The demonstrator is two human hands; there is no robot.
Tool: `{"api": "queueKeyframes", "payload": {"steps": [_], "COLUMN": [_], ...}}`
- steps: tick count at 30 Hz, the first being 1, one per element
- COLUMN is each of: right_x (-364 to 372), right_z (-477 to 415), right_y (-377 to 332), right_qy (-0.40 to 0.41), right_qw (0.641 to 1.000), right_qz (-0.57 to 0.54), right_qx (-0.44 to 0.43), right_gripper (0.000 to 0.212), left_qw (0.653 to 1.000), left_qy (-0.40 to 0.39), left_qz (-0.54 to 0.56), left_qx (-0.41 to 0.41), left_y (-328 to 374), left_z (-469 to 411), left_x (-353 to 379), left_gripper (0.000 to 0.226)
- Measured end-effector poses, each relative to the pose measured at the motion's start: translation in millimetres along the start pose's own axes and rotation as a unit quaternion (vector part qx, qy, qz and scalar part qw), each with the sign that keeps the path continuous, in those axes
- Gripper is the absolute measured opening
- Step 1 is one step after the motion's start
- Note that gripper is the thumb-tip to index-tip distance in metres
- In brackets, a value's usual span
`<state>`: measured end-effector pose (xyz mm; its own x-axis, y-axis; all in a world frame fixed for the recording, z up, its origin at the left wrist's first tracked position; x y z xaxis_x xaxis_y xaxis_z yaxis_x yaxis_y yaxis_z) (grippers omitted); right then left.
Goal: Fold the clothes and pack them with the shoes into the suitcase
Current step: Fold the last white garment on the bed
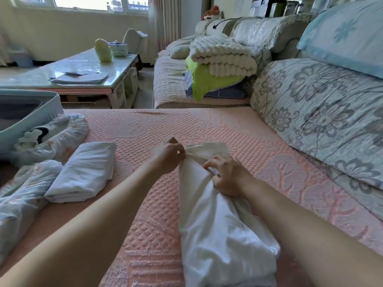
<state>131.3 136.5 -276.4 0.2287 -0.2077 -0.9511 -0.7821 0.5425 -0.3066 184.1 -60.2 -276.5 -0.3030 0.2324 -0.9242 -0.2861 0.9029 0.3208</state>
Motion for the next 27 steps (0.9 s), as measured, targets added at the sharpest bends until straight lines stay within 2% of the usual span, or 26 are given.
{"api": "queueKeyframes", "payload": {"steps": [4,7,10,12,14,15,17,19,20,24,27], "right_x": [2.8,0.6,-6.2,-10.2,-17.0,-19.0,-17.8,-6.6,3.2,29.1,24.9], "right_z": [-1.9,-0.8,4.1,7.2,10.6,13.1,19.5,28.2,34.3,64.2,79.5], "right_y": [1.7,11.0,21.5,24.1,20.9,16.8,1.6,-15.8,-21.4,-22.0,-10.7], "right_qy": [0.0,0.007,-0.002,0.0,0.03,0.04,0.032,-0.009,-0.04,-0.137,-0.148], "right_qw": [1.0,0.999,0.999,0.998,0.996,0.996,0.998,0.999,0.998,0.987,0.983], "right_qz": [0.012,0.015,0.035,0.065,0.083,0.078,0.054,0.041,0.048,0.085,0.101], "right_qx": [-0.025,-0.034,-0.011,-0.007,-0.007,-0.005,-0.009,-0.014,-0.007,0.016,0.039], "right_gripper": [0.063,0.06,0.059,0.05,0.035,0.035,0.049,0.07,0.074,0.062,0.063], "left_qw": [0.998,0.997,0.994,0.991,0.992,0.992,0.992,0.991,0.99,0.981,0.974], "left_qy": [-0.002,0.028,0.09,0.111,0.061,0.019,-0.06,-0.103,-0.11,-0.156,-0.178], "left_qz": [-0.055,-0.07,-0.061,-0.007,0.028,0.014,-0.018,0.003,0.004,-0.047,-0.075], "left_qx": [-0.015,-0.028,0.028,0.077,0.111,0.122,0.112,0.091,0.093,0.104,0.121], "left_y": [1.1,2.4,25.4,49.9,65.1,68.6,66.3,63.6,66.0,75.2,78.9], "left_z": [-7.4,2.4,5.7,12.0,27.3,37.0,57.8,70.6,75.3,98.6,125.9], "left_x": [8.6,20.4,7.5,-3.9,3.6,15.0,35.1,42.2,40.2,31.9,26.7], "left_gripper": [0.023,0.019,0.028,0.027,0.026,0.04,0.065,0.062,0.057,0.062,0.071]}}
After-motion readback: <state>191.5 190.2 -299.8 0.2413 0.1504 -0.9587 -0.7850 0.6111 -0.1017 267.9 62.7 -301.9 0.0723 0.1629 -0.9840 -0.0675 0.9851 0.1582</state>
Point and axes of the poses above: each hand's wrist, its own z-axis away from the middle knuckle, its own x-axis out of the palm, y = z × x, the point moved 5 cm from there along -z, towards the middle knuckle
